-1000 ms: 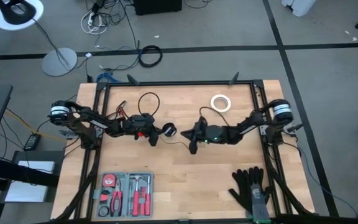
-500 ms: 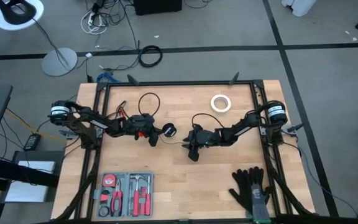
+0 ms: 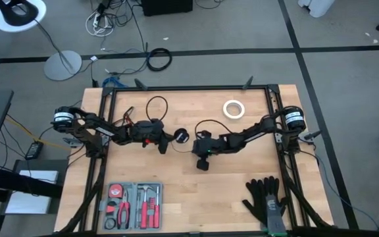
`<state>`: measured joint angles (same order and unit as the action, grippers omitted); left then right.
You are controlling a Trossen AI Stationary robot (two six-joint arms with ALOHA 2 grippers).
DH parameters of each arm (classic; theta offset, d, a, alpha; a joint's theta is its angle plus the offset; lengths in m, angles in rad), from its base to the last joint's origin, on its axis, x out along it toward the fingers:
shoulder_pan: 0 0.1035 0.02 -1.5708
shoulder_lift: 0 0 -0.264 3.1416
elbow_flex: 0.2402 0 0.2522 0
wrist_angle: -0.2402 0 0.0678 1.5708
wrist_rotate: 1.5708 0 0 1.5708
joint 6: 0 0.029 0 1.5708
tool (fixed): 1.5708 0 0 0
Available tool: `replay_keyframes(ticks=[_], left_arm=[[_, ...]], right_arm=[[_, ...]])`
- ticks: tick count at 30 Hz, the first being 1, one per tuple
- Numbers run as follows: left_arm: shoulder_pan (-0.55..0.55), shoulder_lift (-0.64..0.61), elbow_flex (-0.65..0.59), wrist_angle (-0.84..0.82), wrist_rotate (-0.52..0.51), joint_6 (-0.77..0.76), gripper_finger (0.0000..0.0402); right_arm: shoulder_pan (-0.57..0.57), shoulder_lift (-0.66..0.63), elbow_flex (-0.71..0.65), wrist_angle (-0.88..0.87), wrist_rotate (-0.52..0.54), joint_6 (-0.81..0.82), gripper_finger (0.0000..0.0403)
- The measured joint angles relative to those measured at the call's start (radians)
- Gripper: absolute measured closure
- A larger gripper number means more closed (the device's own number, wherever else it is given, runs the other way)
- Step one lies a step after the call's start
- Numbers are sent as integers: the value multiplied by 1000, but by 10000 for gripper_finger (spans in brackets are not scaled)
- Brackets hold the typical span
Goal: Coil cords
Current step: Coil the black wire on the black spool
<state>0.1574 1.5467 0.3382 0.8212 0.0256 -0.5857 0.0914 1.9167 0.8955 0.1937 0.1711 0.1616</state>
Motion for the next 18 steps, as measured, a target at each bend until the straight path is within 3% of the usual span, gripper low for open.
replay_keyframes(ticks=[8, 12, 15, 18], left_arm=[[0, 0, 0, -42, 36, 4, 401], [0, 0, 0, -51, 69, 14, 401], [0, 0, 0, -50, 112, 47, 401], [0, 0, 0, -60, 119, 56, 401]], right_arm=[[-7, -48, 92, -334, -2, 127, 401], [-20, -127, 92, -530, 79, 210, 402], [-34, -187, 98, -574, 164, 298, 402], [-53, -214, 97, -528, 166, 330, 402]])
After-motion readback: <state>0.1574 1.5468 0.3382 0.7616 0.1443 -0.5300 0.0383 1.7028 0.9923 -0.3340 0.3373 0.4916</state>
